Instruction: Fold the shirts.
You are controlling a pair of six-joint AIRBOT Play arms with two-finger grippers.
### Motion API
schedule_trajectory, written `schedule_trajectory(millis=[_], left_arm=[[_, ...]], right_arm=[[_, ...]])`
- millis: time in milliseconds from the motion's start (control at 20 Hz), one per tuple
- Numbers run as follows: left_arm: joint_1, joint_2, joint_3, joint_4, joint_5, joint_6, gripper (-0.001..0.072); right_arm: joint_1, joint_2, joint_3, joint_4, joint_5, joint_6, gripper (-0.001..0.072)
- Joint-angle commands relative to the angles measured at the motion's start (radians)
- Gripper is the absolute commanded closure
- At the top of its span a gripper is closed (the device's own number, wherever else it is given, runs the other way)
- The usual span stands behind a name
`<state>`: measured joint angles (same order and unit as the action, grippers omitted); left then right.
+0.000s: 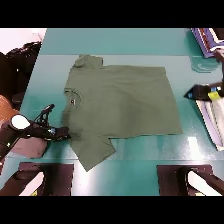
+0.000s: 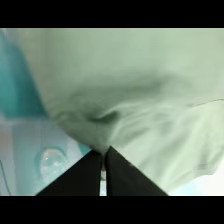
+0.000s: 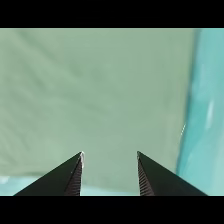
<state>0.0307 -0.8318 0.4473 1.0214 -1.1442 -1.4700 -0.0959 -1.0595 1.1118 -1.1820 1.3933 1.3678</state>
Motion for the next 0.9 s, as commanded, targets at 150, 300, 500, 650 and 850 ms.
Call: schedule_trajectory(millis=[150,300,500,650,850], left_arm=[[0.000,0.001,0.129,0.004,0.009,0.064,0.0685],[0.000,0.001,0.132,0.004,0.011,0.064,0.0685],[0.000,0.001,0.132,0.004,0.007,0.064,0.0685],[0.000,0.001,0.132,0.003,0.008,0.064,0.0685],[0.000,0.001,0.133,0.003,0.008,0.064,0.0685]], right_arm=[[-0.381,0.063,-0.429,0.039,-0.012,-0.018,0.0240],[-0.482,0.011,-0.544,0.190,-0.039,-0.091,0.0265],[-0.468,-0.085,-0.584,0.220,-0.085,-0.098,0.0282],[-0.400,-0.105,-0.584,0.222,-0.152,-0.094,0.0283],[-0.287,-0.074,-0.583,0.222,-0.252,-0.092,0.0600]])
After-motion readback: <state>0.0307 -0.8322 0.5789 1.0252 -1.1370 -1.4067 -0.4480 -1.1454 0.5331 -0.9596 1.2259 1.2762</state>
